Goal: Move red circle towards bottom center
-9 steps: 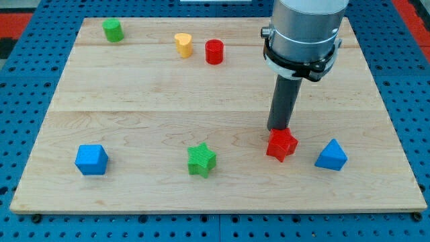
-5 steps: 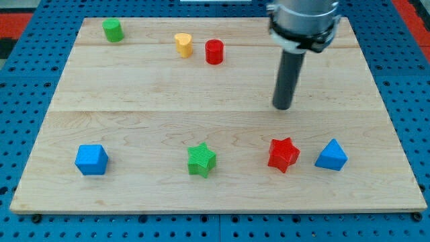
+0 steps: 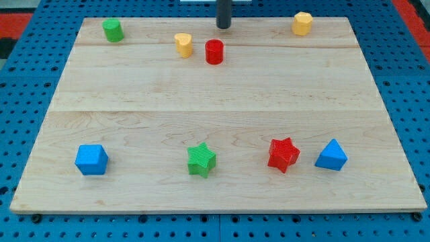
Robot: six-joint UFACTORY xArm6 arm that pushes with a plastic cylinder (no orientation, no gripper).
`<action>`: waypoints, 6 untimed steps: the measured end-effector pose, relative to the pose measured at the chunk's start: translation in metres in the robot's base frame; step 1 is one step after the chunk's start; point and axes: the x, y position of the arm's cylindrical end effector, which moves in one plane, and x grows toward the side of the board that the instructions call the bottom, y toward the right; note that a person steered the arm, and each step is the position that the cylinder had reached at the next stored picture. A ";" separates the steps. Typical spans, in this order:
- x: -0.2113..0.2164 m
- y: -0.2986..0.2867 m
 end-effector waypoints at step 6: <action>0.120 0.026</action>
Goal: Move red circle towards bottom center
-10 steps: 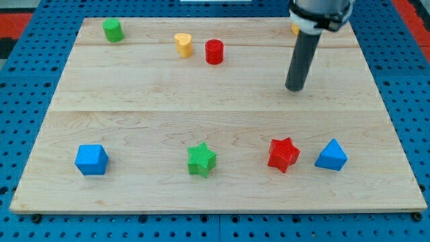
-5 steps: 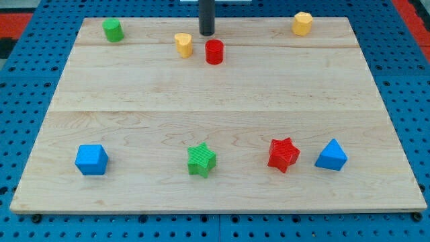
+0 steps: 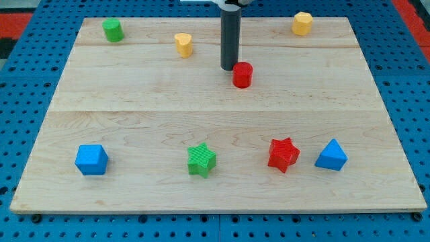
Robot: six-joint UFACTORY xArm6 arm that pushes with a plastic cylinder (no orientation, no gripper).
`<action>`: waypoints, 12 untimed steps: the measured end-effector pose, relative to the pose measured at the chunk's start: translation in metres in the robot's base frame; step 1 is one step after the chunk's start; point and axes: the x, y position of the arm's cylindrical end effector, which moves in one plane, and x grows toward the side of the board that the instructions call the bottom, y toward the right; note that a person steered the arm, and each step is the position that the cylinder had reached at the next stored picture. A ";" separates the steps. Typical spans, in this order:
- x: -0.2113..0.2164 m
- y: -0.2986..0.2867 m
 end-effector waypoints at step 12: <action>0.060 0.058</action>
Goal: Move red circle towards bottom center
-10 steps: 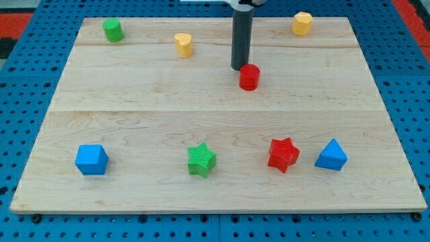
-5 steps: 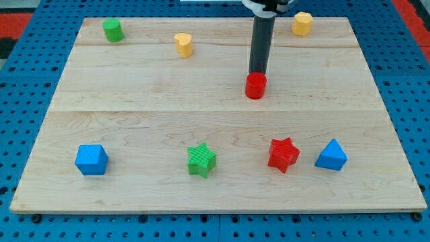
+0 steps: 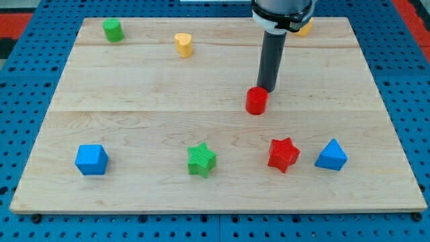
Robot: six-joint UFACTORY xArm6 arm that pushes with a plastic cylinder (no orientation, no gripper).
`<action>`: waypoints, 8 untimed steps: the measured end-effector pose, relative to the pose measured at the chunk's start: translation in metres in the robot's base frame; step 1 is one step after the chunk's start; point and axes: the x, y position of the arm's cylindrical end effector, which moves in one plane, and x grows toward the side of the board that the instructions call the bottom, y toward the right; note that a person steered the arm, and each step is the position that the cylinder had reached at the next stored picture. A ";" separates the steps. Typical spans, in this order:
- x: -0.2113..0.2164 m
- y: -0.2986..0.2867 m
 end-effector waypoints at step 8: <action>0.080 -0.041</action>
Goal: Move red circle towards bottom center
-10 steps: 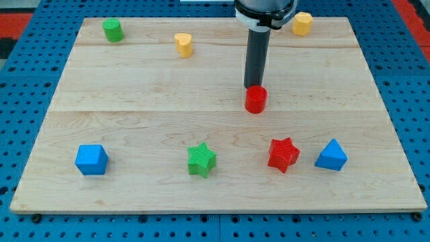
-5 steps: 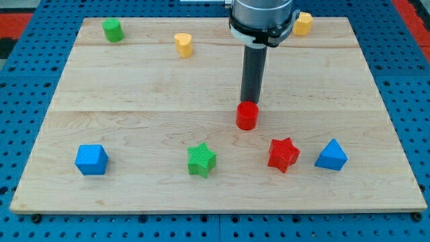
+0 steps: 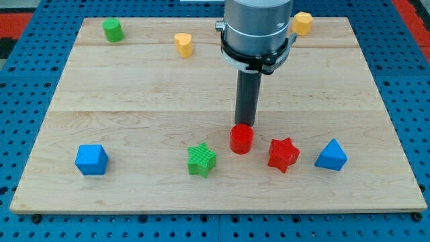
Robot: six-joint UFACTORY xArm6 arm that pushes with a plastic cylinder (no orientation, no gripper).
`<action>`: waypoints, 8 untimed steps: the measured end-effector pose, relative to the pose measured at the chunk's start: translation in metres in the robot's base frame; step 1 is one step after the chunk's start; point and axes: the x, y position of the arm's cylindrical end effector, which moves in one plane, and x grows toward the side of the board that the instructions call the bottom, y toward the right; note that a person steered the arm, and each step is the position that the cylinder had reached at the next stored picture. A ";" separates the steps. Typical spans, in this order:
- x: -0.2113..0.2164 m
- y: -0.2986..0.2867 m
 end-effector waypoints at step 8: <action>-0.004 -0.018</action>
